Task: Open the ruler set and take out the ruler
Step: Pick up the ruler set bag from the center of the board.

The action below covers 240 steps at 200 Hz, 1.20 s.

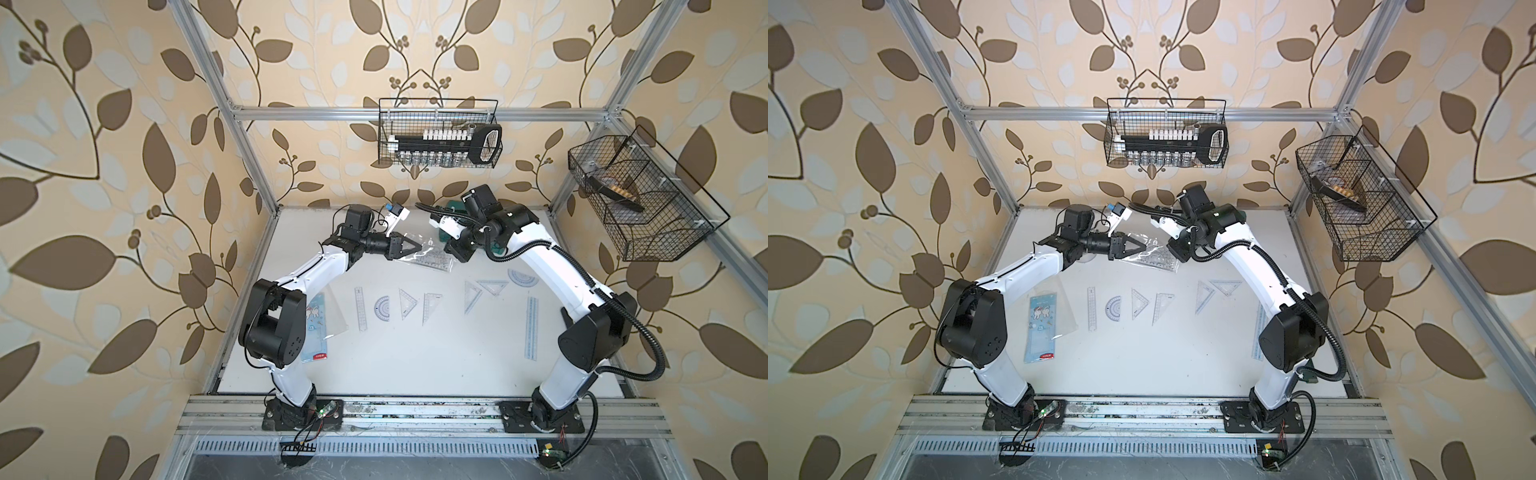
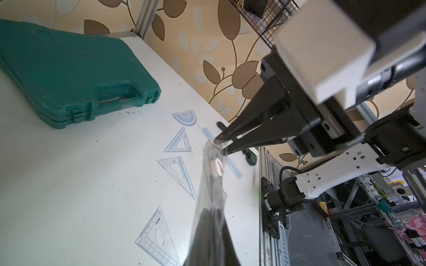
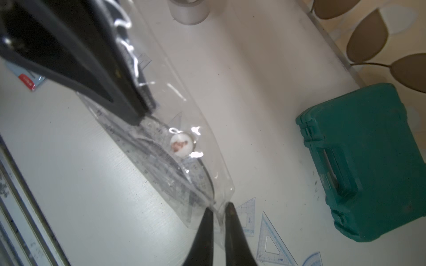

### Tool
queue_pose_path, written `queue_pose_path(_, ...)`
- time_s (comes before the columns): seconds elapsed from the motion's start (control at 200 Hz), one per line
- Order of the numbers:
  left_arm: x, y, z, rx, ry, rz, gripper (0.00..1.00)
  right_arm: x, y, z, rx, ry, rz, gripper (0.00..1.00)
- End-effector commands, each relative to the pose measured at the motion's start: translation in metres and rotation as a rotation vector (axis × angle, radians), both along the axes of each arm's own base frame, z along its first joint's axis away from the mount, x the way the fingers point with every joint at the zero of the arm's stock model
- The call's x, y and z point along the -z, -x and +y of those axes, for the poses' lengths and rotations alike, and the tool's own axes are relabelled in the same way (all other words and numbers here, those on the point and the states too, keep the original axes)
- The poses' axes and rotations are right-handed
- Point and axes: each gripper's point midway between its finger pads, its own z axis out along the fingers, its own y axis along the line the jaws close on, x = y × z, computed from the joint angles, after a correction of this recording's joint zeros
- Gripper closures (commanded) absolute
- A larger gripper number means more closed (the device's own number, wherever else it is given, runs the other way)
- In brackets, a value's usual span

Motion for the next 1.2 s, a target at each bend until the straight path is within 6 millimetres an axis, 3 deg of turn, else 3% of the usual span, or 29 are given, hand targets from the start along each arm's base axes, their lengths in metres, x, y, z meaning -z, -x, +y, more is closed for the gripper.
queue_pose_path(0.0,-0.026,0.003,0.002,-0.02,0.036,-0.068,1.0,-0.037,-0.014,-0.003,0.097,-0.085,-0.143,0.77)
queue_pose_path(0.14,-0.027,0.001,0.004,-0.058,0.037,-0.069,1.0,-0.057,-0.016,-0.002,0.161,-0.186,-0.224,0.52)
queue_pose_path(0.27,-0.034,-0.008,0.014,-0.182,0.026,-0.092,1.0,-0.054,-0.013,-0.005,0.234,-0.252,-0.216,0.32)
queue_pose_path(0.395,-0.047,-0.019,0.034,-0.382,0.061,-0.142,1.0,-0.05,-0.006,0.0,0.304,-0.41,-0.178,0.21)
queue_pose_path(0.5,-0.059,-0.021,0.049,-0.496,0.126,-0.188,1.0,-0.048,-0.001,0.006,0.364,-0.609,-0.123,0.16)
queue_pose_path(0.51,-0.07,-0.016,0.051,-0.501,0.146,-0.21,1.0,-0.048,-0.001,0.006,0.374,-0.628,-0.117,0.16)
queue_pose_path(0.55,-0.079,-0.014,0.057,-0.531,0.181,-0.232,1.0,-0.046,0.002,0.009,0.396,-0.702,-0.091,0.16)
queue_pose_path(0.715,-0.093,-0.01,0.073,-0.626,0.312,-0.232,1.0,-0.04,0.005,0.025,0.427,-1.006,-0.001,0.15)
queue_pose_path(1.03,-0.102,0.001,0.081,-0.667,0.485,-0.184,1.0,-0.075,-0.001,0.06,0.245,-1.295,0.042,0.15)
queue_pose_path(1.195,-0.11,0.008,0.08,-0.659,0.526,-0.203,1.0,-0.073,-0.011,0.079,0.221,-1.388,0.128,0.17)
